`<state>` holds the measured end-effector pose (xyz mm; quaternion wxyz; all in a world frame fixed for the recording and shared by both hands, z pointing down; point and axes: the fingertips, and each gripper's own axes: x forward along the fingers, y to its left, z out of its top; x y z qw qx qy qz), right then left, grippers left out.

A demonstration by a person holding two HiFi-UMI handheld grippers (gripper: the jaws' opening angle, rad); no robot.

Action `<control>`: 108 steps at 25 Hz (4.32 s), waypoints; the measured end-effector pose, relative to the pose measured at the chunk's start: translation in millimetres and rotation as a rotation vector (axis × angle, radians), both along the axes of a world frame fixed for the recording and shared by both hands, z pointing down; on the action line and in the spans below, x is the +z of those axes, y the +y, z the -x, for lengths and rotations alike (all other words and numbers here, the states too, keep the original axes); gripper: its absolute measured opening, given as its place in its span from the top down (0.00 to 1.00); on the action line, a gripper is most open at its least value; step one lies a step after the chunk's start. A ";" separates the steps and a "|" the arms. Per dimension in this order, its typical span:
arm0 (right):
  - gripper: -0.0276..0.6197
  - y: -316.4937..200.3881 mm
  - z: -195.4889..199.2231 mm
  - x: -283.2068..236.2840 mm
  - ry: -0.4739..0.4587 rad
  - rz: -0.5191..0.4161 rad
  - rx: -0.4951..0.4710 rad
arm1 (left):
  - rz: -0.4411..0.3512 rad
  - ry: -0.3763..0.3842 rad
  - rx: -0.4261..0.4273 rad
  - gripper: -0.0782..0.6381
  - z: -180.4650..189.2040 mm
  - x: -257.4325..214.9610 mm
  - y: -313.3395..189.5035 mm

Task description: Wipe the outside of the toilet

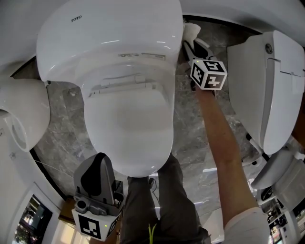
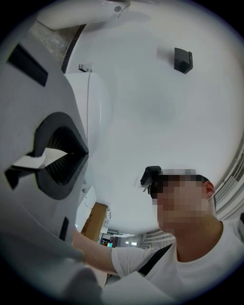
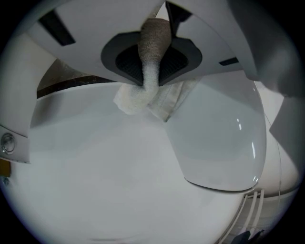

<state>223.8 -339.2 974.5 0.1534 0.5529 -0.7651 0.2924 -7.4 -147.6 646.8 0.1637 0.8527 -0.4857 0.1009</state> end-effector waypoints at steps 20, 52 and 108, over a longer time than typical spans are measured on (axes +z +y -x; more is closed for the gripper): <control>0.78 38.9 -69.2 -67.4 0.209 0.051 0.116 | -0.069 0.053 0.007 0.87 16.7 -67.1 12.3; 0.78 6.2 326.5 -460.4 -0.378 -0.252 -0.249 | -0.202 0.132 -0.163 0.87 204.1 -230.2 28.0; 0.78 -5.9 164.8 -341.8 0.022 -0.052 -0.133 | -0.198 0.111 -0.110 0.87 110.1 -221.0 33.2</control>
